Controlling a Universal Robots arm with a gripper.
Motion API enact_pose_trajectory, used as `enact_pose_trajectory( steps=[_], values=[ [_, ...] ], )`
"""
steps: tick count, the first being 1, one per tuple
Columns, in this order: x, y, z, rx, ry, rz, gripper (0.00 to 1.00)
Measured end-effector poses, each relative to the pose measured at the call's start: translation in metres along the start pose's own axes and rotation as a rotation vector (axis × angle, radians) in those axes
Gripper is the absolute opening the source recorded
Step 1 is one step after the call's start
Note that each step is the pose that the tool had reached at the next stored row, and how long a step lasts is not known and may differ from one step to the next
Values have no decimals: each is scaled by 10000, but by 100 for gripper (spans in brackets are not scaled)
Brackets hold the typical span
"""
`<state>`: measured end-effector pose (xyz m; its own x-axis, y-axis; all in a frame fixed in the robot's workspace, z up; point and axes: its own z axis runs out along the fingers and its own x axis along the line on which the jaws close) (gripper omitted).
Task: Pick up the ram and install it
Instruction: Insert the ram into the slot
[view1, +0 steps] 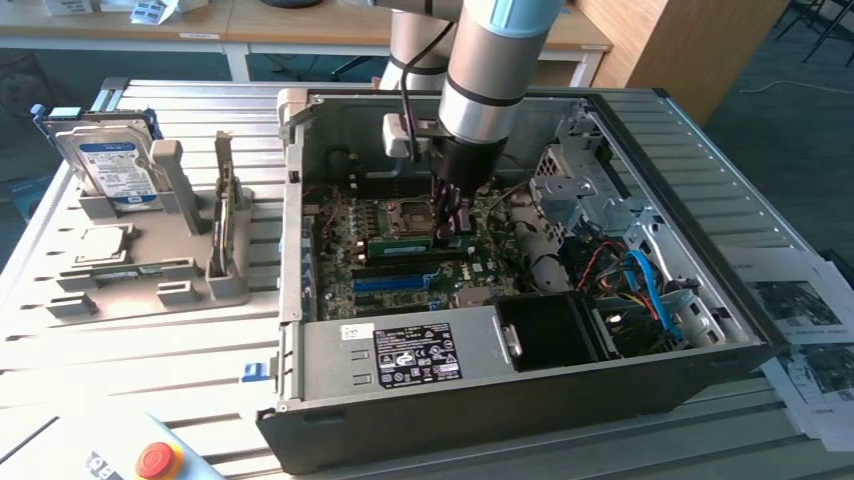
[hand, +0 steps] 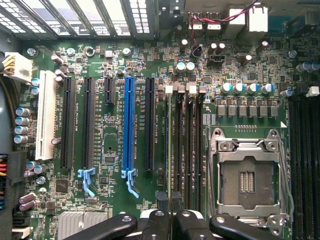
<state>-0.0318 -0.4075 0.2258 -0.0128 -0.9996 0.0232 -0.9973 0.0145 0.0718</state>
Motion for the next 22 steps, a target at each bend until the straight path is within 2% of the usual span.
enact_pose_trajectory(
  steps=[22],
  values=[
    [0,1,-17,1,-1,-1,12]
  ],
)
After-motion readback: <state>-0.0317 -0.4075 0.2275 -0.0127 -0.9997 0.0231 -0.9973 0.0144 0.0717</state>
